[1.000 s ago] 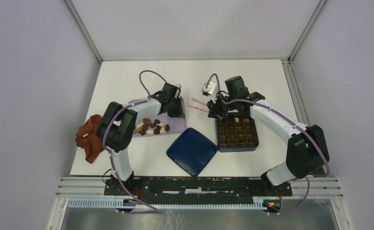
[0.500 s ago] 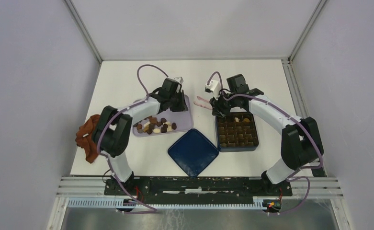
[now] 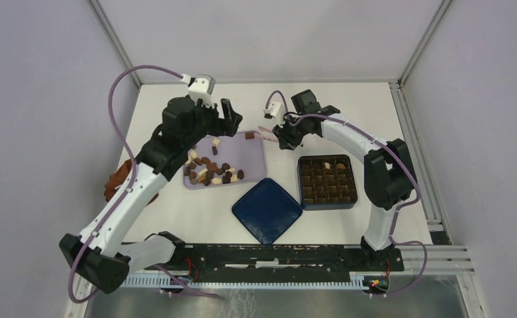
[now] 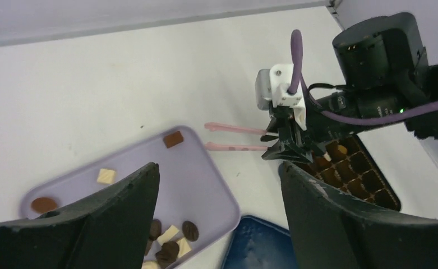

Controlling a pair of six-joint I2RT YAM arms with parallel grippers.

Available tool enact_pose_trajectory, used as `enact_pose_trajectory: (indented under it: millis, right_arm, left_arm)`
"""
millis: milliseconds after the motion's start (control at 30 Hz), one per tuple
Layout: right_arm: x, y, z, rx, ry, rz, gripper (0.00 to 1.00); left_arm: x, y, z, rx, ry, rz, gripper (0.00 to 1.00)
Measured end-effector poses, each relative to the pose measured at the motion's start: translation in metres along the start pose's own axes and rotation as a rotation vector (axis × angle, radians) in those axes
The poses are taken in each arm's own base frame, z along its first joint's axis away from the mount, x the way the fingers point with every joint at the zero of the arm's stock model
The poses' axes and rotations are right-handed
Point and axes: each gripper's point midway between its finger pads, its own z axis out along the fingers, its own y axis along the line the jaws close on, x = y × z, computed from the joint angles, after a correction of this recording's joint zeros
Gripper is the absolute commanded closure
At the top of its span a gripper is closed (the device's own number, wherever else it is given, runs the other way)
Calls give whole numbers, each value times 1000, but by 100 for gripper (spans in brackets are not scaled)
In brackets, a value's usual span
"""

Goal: Pack the chocolate
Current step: Adjust the fake chocolate on the plate.

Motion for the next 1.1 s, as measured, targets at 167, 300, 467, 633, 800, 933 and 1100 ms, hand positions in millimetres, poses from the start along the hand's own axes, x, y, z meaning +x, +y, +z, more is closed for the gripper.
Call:
enact_pose_trajectory:
  millis: [167, 300, 467, 633, 800, 933, 1100]
  right_arm:
    - [-4, -6, 23, 1, 52, -29, 60]
    - [-4, -13, 40, -2, 87, -32, 60]
    - [-2, -23, 58, -3, 119, -22, 59]
    - [-3, -31, 69, 0, 133, -19, 59]
    - [1, -33, 75, -1, 145, -15, 59]
    - [5, -31, 76, -10, 158, -10, 59]
    - [5, -28, 78, -15, 163, -11, 59]
  left_arm:
    - [33, 31, -21, -104, 0, 100, 14]
    - [82, 64, -19, -216, 107, 176, 14]
    - [98, 87, -23, -310, 148, 242, 15]
    - [97, 90, -23, -324, 146, 257, 15]
    - [97, 94, -24, -346, 149, 275, 15]
    - [98, 96, -23, -351, 154, 280, 15]
    - [98, 98, -24, -362, 155, 286, 15]
